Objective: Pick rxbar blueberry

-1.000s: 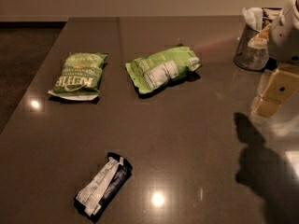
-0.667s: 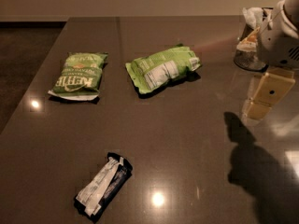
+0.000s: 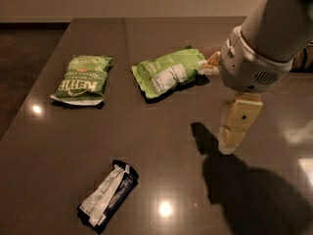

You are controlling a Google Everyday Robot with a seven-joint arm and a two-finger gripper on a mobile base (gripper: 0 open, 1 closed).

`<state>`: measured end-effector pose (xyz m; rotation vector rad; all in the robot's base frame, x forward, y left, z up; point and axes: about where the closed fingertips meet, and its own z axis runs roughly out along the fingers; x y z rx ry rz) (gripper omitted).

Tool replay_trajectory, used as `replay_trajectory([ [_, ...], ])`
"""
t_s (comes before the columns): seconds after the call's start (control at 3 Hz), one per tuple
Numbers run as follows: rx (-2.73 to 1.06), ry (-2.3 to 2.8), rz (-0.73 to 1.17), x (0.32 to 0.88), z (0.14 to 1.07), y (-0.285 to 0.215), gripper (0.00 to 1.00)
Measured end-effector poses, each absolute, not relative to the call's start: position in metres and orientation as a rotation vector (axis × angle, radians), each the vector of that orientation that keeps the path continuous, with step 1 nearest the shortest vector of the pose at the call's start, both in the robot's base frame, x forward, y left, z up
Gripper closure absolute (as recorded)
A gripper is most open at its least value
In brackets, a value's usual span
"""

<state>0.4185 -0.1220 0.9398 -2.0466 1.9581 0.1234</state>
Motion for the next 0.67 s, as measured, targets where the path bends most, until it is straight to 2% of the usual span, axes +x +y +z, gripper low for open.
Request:
replay_trajectory([
  [0.67,-2.219,1.751,0.195,0.393,0.915,-0.07,0.0],
])
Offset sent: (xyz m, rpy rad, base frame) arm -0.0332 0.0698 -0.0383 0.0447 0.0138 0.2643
